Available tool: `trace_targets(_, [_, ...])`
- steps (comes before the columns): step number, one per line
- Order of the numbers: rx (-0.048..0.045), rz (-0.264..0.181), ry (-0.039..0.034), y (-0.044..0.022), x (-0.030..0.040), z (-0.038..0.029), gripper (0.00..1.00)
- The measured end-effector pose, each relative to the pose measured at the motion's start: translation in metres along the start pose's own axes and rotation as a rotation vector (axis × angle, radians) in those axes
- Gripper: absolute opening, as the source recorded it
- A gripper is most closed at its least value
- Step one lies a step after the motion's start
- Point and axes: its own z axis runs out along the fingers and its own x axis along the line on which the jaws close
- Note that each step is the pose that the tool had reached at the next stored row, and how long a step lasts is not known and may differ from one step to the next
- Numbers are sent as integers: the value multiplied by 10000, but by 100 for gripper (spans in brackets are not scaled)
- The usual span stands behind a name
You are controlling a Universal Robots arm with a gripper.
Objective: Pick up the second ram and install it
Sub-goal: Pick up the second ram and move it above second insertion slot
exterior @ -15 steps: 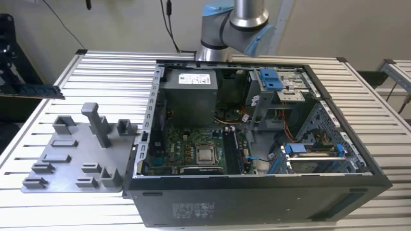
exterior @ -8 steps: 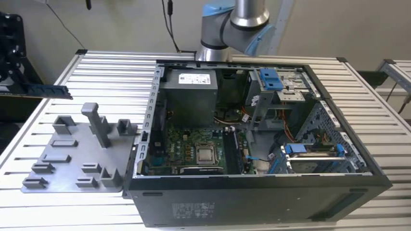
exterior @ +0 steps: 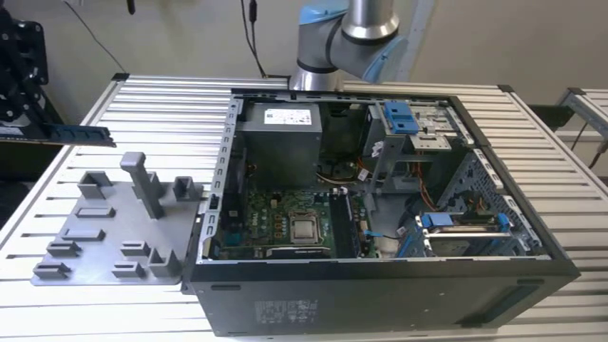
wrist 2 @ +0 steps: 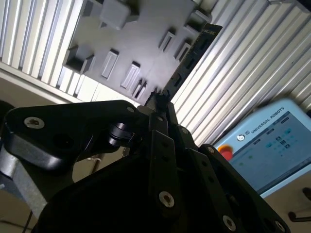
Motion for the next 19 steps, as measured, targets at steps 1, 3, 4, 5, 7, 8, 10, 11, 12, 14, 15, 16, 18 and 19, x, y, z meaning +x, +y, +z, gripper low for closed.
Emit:
trace_targets(1, [1,0,0,-11,0,0,15])
trace_targets(3, [1,0,-1,-30,-2,0,15])
trace_targets(4, [0,0,0,-40,-2,0,15])
trace_targets(5, [0,0,0,-49,-2,0,15])
trace_targets(7, [1,0,-1,-66,-3,0,15])
trace_targets(8, [0,0,0,-75,-4,-1,15])
trace_targets(10, [0,0,0,-89,-4,-1,15])
trace_targets(11, [1,0,-1,-97,-5,0,15])
trace_targets(12, [1,-1,-1,-105,-5,0,15])
trace_targets(14, [1,0,-1,-120,-6,-1,15])
trace_targets(15, [0,0,-1,-128,-6,-1,15])
trace_targets(16, [1,0,-1,-134,-7,-1,15])
trace_targets(18, [1,0,-1,-147,-7,-1,15])
trace_targets(19, [0,-1,0,-158,-8,-2,15])
